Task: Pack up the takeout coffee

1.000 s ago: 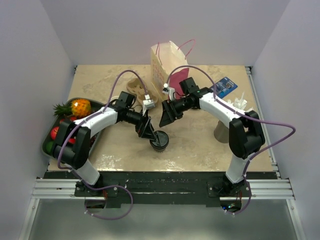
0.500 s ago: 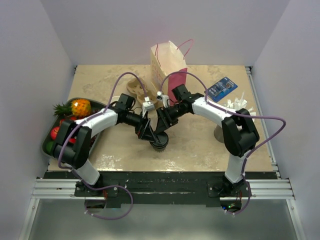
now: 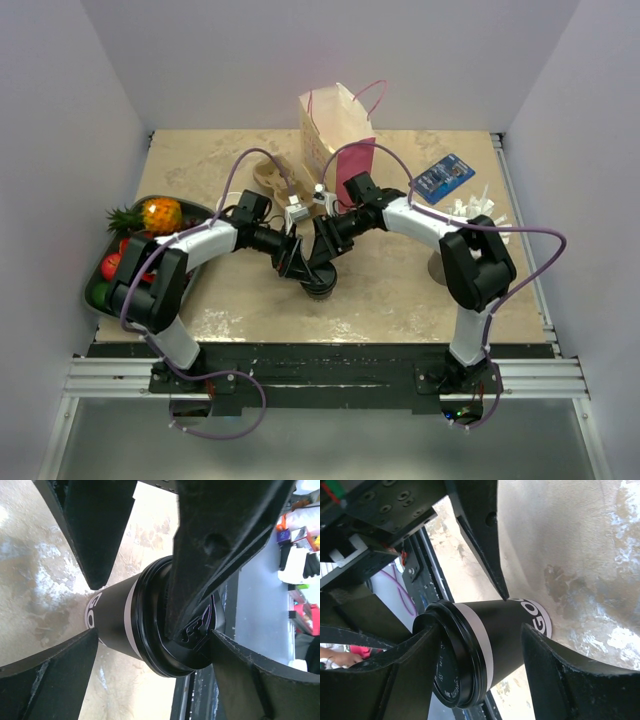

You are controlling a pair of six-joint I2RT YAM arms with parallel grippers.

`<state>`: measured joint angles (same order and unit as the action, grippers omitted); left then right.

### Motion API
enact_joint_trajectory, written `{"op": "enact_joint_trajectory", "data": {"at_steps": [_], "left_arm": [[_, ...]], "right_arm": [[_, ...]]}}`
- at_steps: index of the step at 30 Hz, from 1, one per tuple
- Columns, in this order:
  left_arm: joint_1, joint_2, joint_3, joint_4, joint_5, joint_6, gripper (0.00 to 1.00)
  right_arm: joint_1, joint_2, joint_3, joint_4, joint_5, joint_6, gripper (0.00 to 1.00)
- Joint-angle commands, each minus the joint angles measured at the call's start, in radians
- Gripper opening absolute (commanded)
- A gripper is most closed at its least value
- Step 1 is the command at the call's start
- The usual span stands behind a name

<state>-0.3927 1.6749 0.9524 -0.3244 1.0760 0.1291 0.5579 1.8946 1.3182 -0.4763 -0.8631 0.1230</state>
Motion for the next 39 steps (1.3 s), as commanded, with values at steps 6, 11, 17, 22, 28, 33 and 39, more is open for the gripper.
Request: {"op": "enact_joint_trajectory", "data": {"at_steps": [6,11,17,22,28,33,39], "left_arm": [[0.005,0.045,-0.057,0.065,-0.139,0.027,0.94],[0.006,-0.009,-0.012,0.123,-0.018,0.004,0.96],[0.005,-0.030,0.098,0.094,0.045,0.023,1.00],[0.014,-0.055,0.137,0.050,0.053,0.052,1.00],[0.048,-0.075,0.100,-0.037,-0.008,0.079,1.00],[0.046,-0.070,0.063,-0.039,-0.021,0.064,1.00],[0.041,-0.044,0.045,-0.005,-0.013,0.035,1.00]], "right_arm": [[-0.024,0.064,-0.060,-0.050,0.159,0.015,0.66],[-0.038,0.031,-0.004,-0.119,0.118,-0.107,0.69],[-0.053,-0.021,0.061,-0.169,0.024,-0.207,0.80],[-0.075,-0.032,0.127,-0.249,0.003,-0.249,0.84],[-0.098,-0.046,0.122,-0.277,-0.005,-0.270,0.87],[-0.107,-0.068,0.127,-0.320,-0.019,-0.304,0.87],[-0.105,-0.057,0.116,-0.357,-0.025,-0.330,0.86]]}}
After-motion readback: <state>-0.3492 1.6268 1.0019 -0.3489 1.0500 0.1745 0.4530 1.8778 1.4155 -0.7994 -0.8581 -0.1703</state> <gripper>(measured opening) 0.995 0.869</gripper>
